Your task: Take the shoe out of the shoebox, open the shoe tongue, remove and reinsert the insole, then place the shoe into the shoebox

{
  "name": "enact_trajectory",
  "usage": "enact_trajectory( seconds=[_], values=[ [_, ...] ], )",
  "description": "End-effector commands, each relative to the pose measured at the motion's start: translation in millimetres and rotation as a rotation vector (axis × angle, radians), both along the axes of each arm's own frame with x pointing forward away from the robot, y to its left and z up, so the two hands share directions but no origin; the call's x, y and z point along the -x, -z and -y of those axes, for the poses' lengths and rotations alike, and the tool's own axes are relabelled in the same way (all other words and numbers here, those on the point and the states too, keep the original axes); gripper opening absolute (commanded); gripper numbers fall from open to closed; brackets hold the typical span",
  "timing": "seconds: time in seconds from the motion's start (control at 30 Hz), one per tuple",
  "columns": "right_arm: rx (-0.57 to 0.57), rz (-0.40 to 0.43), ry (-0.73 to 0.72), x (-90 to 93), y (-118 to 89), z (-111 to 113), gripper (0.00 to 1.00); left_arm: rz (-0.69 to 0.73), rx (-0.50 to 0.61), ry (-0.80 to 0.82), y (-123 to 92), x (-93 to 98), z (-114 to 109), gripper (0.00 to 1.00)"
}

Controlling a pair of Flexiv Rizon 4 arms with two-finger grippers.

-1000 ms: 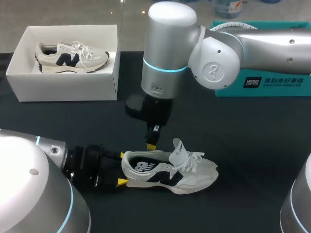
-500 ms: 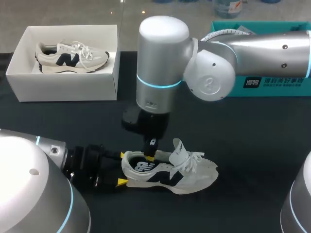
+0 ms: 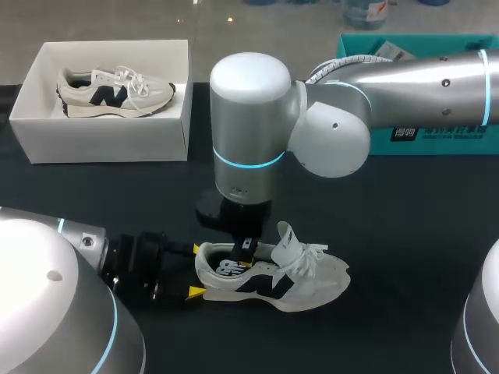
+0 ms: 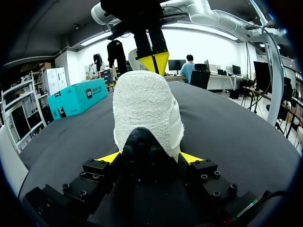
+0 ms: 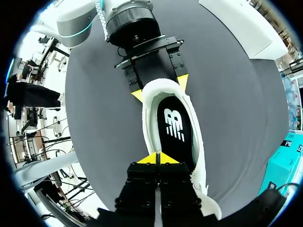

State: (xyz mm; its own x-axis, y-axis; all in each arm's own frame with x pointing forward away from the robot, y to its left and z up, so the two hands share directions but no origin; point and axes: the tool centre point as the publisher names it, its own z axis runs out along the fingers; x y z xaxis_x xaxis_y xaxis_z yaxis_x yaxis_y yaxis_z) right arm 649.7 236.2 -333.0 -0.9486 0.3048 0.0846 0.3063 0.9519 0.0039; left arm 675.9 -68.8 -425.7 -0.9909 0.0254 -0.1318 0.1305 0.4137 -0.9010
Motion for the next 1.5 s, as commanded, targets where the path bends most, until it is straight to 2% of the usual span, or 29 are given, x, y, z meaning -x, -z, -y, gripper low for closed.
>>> enact_trajectory(
  seconds=[0.03, 0.27, 0.57, 0.83, 1.07, 1.47, 1.5],
  values=[
    [-0.008, 0.010, 0.002, -4.8, 2, 7, 0.00, 0.000, -0.002, 0.001, 3, -0.4, 0, 0.00],
    [0.019, 0.025, -0.013, -18.6, 3, 17, 0.00, 0.000, -0.002, 0.001, 3, -0.4, 0, 0.00],
    [0.025, 0.046, -0.029, -35.1, 18, 23, 0.00, 0.000, -0.002, 0.001, 3, -0.4, 0, 0.00],
    [0.026, 0.050, -0.054, -45.6, 29, 14, 0.00, 0.000, -0.002, 0.001, 3, -0.4, 0, 0.00],
    [0.033, 0.030, -0.072, -45.0, 41, 2, 0.00, 0.000, -0.002, 0.001, 3, -0.4, 0, 0.00],
    [0.013, 0.008, -0.038, -34.4, 46, 12, 0.00, 0.000, -0.002, 0.001, 3, -0.4, 0, 0.00],
    [0.014, 0.007, -0.036, -34.0, 46, 13, 0.05, 0.000, -0.002, 0.001, 3, -0.4, 0, 0.00]
  ],
)
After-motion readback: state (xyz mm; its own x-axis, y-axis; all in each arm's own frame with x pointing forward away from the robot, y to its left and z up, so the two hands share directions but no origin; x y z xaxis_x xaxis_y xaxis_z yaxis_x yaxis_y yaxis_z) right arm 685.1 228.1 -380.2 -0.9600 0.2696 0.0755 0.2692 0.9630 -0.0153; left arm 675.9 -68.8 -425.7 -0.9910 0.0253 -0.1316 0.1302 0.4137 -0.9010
